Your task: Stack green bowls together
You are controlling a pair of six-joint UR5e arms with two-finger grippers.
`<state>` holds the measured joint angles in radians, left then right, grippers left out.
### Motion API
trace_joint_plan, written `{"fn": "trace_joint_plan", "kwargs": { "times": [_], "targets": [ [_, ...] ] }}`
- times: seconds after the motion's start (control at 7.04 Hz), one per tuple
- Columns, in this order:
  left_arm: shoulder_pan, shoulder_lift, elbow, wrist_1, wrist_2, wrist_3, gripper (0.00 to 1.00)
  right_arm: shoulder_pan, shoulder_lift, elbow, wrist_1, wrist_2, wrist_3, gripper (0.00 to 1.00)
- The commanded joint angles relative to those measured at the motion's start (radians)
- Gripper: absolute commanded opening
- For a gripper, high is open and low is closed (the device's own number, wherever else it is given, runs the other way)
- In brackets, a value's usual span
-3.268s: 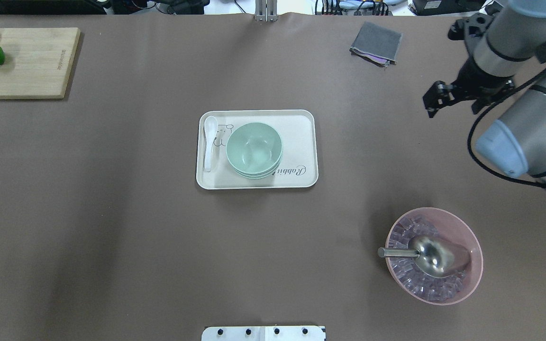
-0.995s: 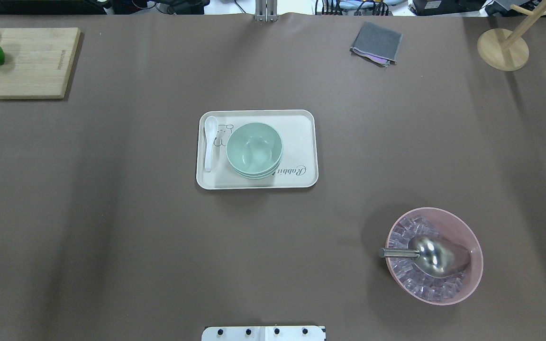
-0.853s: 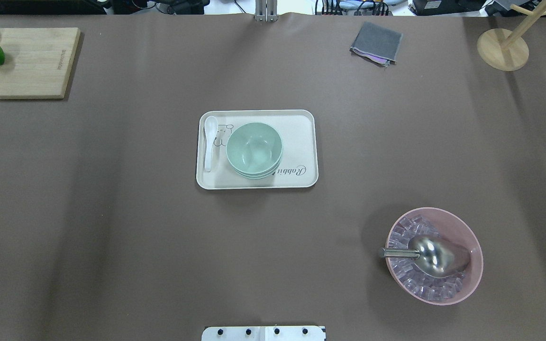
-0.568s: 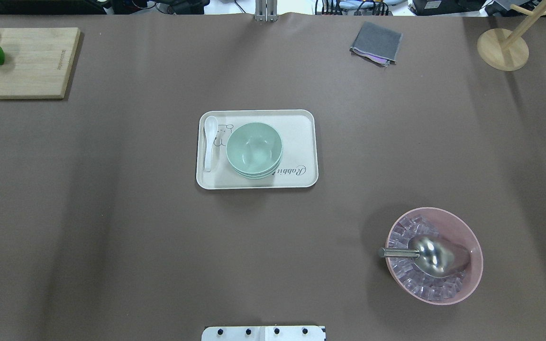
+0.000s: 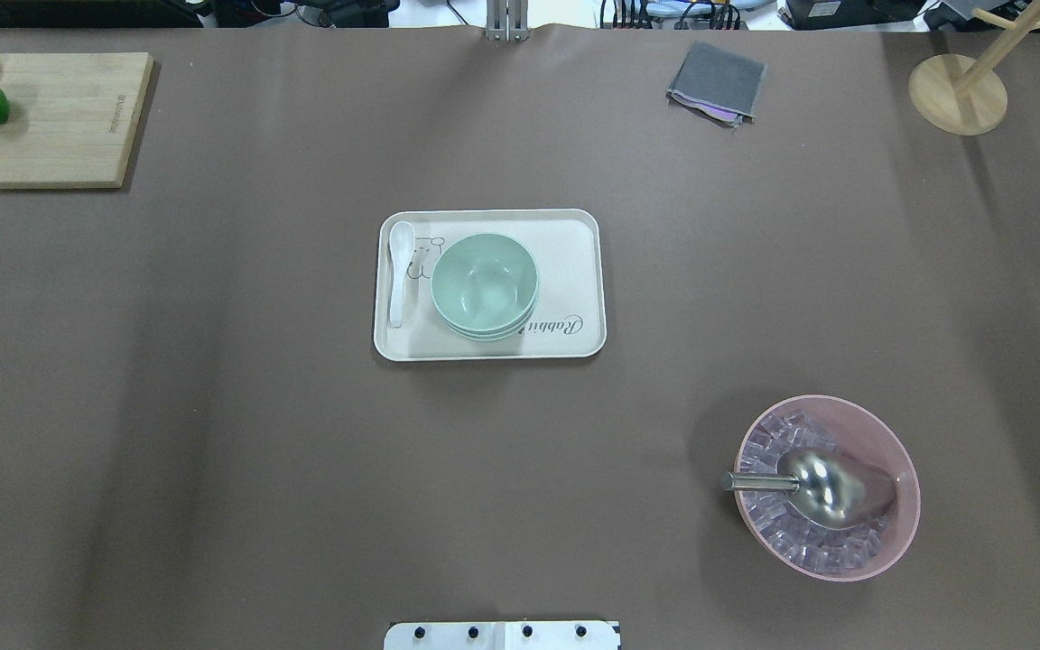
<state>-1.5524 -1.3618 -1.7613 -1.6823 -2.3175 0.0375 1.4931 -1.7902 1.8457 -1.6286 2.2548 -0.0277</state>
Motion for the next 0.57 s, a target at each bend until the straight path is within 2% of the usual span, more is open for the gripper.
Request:
{"fn": "trace_joint_plan", "kwargs": {
  "times": [0.0, 0.43],
  "targets": [
    [-0.002, 0.001, -0.003, -0.001, -0.003, 0.001, 0.98, -0.001, -0.002, -0.002, -0.001, 0.0, -0.001, 1.0],
    [-0.002, 0.0, 0.0, 0.0, 0.006, 0.001, 0.98, -0.002, 0.0, -0.002, 0.001, 0.0, 0.0, 1.0]
  ]
}}
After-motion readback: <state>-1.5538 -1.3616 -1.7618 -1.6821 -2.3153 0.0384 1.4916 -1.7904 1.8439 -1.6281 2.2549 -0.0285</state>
